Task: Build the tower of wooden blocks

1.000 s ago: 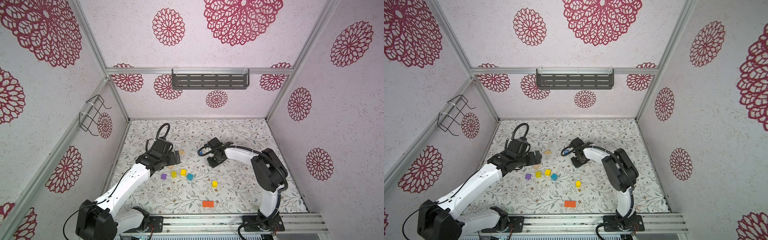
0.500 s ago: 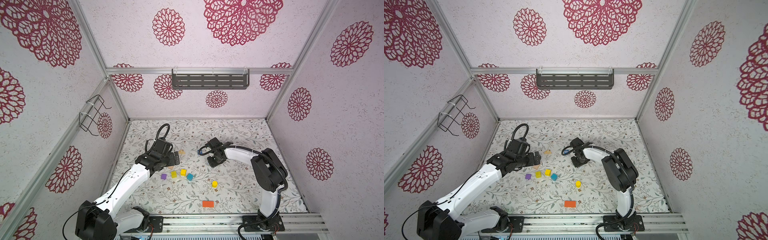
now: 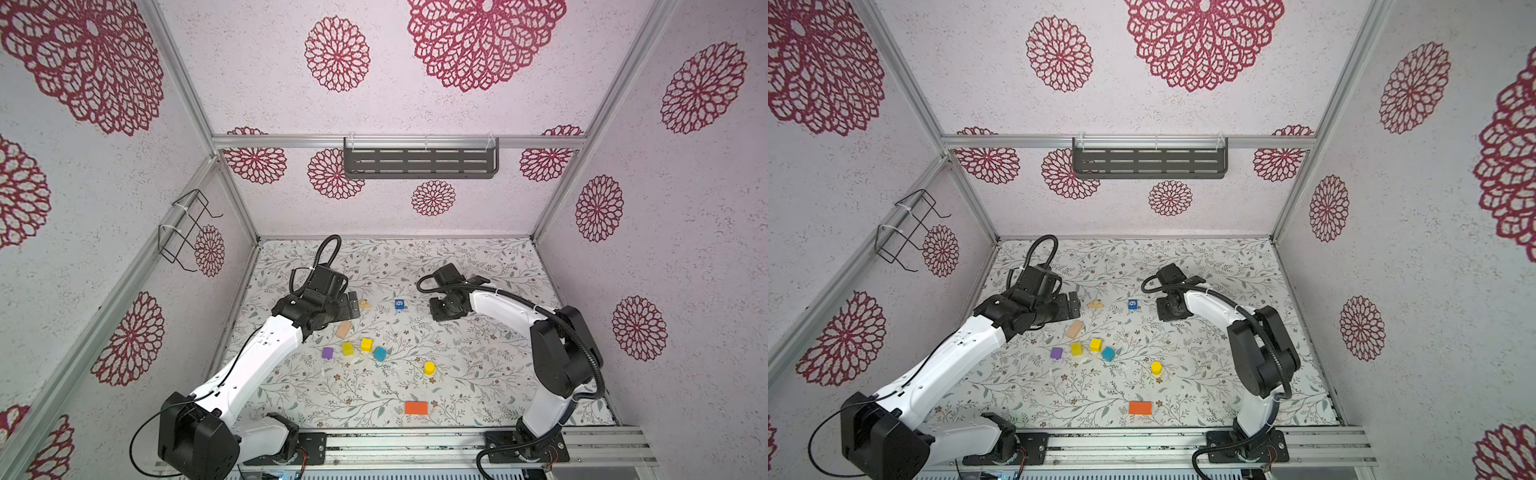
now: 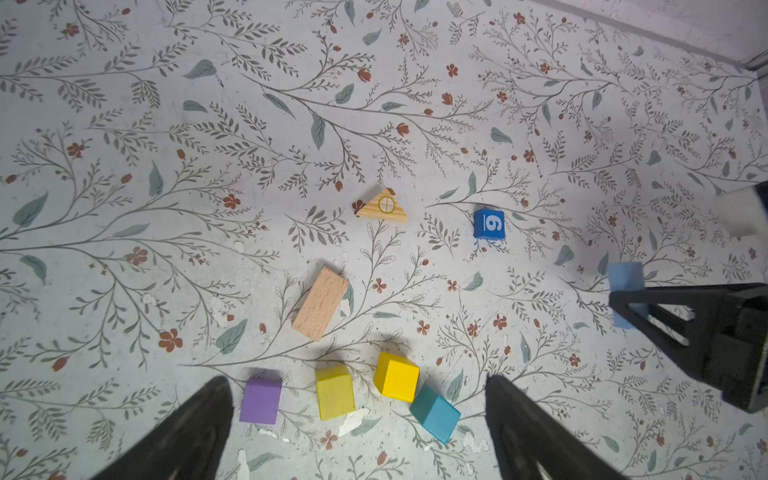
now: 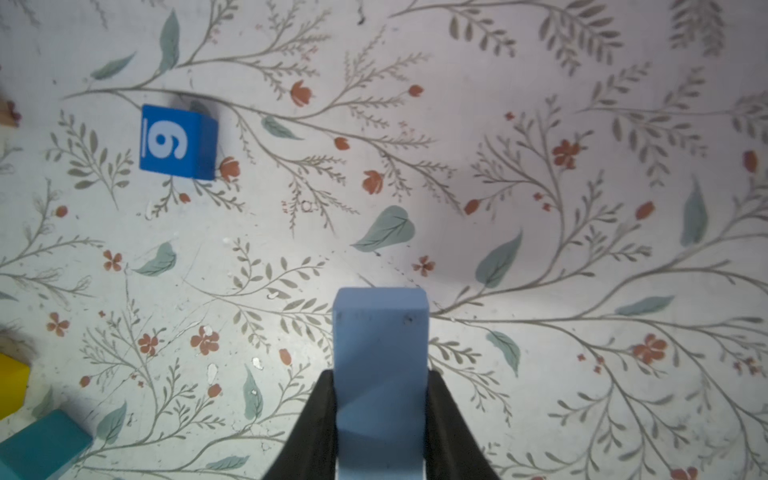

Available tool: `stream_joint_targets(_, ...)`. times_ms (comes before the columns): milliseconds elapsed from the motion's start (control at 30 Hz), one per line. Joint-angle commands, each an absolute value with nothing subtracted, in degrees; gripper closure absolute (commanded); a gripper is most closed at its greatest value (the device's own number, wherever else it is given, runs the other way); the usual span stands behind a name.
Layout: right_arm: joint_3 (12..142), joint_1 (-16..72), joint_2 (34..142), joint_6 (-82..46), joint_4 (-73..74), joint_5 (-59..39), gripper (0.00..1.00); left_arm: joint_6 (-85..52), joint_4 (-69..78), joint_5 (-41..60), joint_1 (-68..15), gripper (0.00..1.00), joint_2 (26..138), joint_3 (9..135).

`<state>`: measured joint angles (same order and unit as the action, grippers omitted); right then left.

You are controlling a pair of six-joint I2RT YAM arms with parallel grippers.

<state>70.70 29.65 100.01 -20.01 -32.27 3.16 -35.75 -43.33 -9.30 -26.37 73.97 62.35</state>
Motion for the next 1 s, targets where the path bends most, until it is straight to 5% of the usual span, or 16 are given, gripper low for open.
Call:
stream_joint_targets(0, 68.8, 28.0, 96.7, -23.6, -33.7, 4.7, 0.92, -34.9, -45.8, -8.8, -26.8, 0.03, 76.5, 63.7)
stream_joint_targets(967, 64.9, 24.0, 102.3, -22.9, -30.5, 2.6, 0.72, -35.2, -48.0, -7.3, -28.6, 0.02, 84.8, 66.7)
